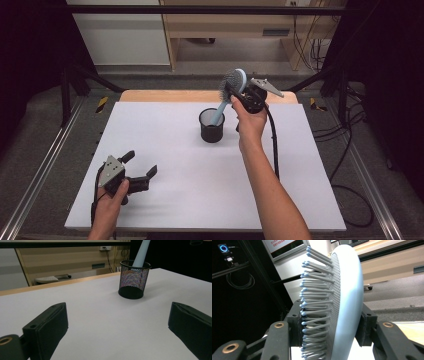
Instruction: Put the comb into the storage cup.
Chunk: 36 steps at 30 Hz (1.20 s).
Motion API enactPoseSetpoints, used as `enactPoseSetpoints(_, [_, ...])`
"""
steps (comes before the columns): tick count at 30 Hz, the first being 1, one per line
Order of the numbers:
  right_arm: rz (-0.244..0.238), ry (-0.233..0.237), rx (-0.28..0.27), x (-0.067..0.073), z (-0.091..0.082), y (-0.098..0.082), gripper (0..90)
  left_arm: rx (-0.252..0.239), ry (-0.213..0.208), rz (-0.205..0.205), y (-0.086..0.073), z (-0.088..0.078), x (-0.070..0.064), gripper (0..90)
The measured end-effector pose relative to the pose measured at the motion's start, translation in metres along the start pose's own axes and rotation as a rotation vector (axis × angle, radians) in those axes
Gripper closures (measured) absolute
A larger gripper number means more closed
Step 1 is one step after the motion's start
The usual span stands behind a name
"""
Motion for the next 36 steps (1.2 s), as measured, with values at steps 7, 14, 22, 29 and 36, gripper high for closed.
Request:
enactPoseSetpoints(7, [-0.010,-0.002,0.009,0.003,0.003,-0.003,50.6,0.000,0.001,-0.002,0.000,0.000,0.000,3.0])
enactPoseSetpoints(14, [-0.014,-0.010,0.020,0.001,0.006,-0.008,50.6,0.000,0.003,-0.004,0.000,0.000,0.001,3.0])
enactPoseSetpoints(22, [0.000,-0.019,0.027,-0.003,0.007,-0.012,50.5,0.001,0.005,-0.001,0.000,0.000,0.001,3.0])
enactPoseSetpoints(29, [-0.009,-0.030,0.044,-0.004,0.011,-0.018,50.5,0.001,0.014,-0.007,0.000,0.000,0.002,3.0])
enactPoseSetpoints(36, [-0.011,-0.053,0.044,-0.005,0.014,-0.021,50.5,-0.006,0.017,-0.008,0.001,0.000,0.002,2.9])
Point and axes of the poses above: each handheld gripper's, and its own axes: z roughly forward along the jaws, y roughly out of its top, x roughly to its left, the point moved 4 cm from there along z, roughly forward along the jaws, and after that the axes turned 9 degrees about y, right-handed, at the moved point
